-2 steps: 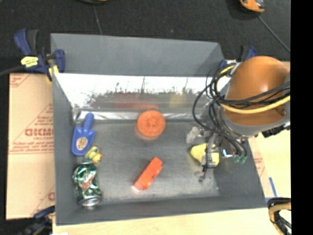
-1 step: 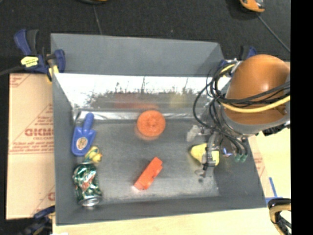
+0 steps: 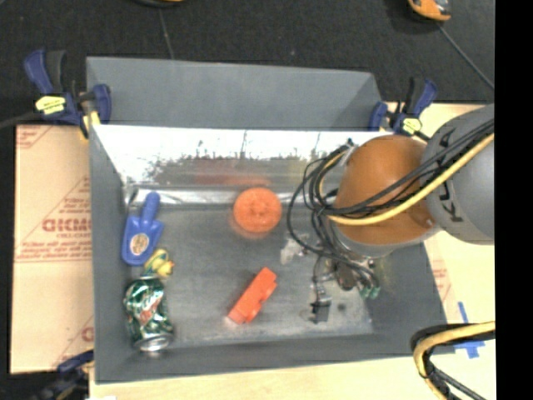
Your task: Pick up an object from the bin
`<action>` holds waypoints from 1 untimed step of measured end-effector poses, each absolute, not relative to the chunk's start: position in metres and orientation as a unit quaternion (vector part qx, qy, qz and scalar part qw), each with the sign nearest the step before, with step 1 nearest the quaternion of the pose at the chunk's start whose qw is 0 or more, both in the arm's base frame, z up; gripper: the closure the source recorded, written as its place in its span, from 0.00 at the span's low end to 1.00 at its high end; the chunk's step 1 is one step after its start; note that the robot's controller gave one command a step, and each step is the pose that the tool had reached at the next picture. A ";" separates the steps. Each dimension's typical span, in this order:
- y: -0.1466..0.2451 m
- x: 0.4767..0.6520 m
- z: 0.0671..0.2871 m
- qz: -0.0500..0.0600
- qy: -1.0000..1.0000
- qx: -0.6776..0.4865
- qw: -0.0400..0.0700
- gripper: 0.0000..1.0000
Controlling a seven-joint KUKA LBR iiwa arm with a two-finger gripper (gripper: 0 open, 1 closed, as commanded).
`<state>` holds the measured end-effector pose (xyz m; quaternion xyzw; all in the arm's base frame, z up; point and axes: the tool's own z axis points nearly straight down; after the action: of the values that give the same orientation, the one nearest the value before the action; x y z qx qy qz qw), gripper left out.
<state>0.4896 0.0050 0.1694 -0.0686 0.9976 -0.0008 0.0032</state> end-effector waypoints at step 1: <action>0.057 0.479 0.161 -0.002 0.985 -0.171 0.007 0.00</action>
Offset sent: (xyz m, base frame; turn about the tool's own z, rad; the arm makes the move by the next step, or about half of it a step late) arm 0.0022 0.0726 -0.0160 -0.4033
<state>0.4789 0.0568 0.1606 -0.1708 0.9853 -0.0018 0.0070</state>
